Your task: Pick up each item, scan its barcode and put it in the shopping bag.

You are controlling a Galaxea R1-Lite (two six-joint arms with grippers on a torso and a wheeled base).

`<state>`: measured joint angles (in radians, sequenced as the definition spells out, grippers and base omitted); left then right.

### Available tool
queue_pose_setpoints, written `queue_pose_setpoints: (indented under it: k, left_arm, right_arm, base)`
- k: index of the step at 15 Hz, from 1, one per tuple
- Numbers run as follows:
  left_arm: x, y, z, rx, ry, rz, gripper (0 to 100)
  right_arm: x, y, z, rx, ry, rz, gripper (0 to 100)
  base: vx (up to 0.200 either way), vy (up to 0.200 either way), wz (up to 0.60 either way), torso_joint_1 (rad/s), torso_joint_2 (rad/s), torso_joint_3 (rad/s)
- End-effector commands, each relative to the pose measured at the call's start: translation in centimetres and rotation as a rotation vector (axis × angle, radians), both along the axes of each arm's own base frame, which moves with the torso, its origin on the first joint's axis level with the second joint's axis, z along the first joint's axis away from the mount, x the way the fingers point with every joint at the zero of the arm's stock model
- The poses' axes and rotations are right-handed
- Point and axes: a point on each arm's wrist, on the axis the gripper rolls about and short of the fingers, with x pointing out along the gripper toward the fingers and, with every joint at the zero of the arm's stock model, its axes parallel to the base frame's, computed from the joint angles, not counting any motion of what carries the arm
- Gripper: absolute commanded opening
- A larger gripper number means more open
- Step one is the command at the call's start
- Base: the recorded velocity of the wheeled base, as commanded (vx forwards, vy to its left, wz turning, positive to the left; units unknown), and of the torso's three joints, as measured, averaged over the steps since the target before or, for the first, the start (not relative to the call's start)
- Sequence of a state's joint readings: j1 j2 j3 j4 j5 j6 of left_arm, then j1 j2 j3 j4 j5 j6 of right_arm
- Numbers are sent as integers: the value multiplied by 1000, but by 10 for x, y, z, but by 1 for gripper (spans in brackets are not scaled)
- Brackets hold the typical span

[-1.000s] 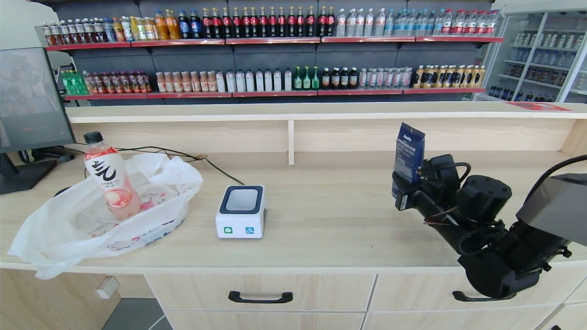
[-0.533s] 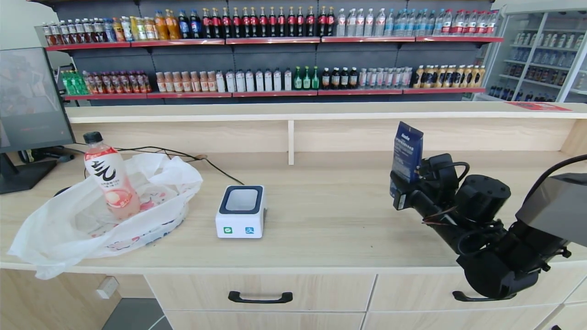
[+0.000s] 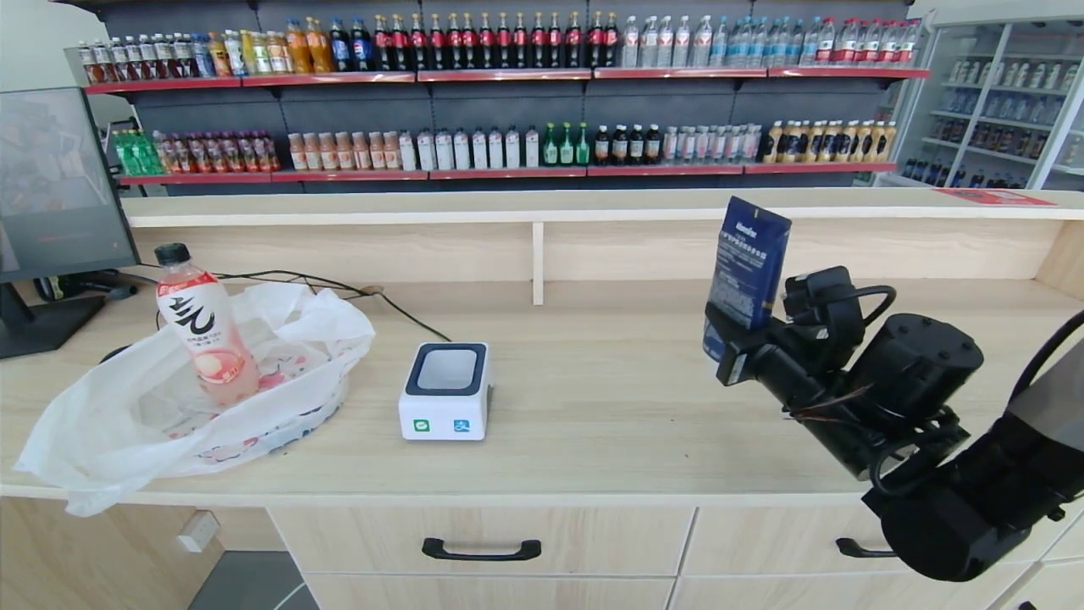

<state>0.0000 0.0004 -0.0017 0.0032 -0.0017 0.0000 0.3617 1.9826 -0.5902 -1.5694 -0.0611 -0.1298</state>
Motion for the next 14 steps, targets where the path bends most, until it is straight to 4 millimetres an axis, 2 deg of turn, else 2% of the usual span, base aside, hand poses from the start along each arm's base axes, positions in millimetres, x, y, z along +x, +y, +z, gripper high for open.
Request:
queue_pose_setpoints:
  k: [1,5,9,12,14]
  left_arm:
    - [0,0,0,0,0,0,100]
    - [0,0,0,2,0,0,100]
    - [0,0,0,2,0,0,100]
    - [0,0,0,0,0,0,100]
    - [0,0,0,2,0,0,100]
  right_arm:
    - [-22,0,21,55,-38,31,0]
    - [-41,-2,30,87,-43,55,0]
    - [-51,14,47,133,-94,126,0]
    - [-57,11,52,140,-108,127,0]
    - [-61,9,55,143,-115,128,0]
  base:
    - [0,0,0,0,0,0]
    - [0,0,0,0,0,0]
    - [0,0,0,0,0,0]
    - [0,0,0,0,0,0]
    - [-100,0,0,1,1,4]
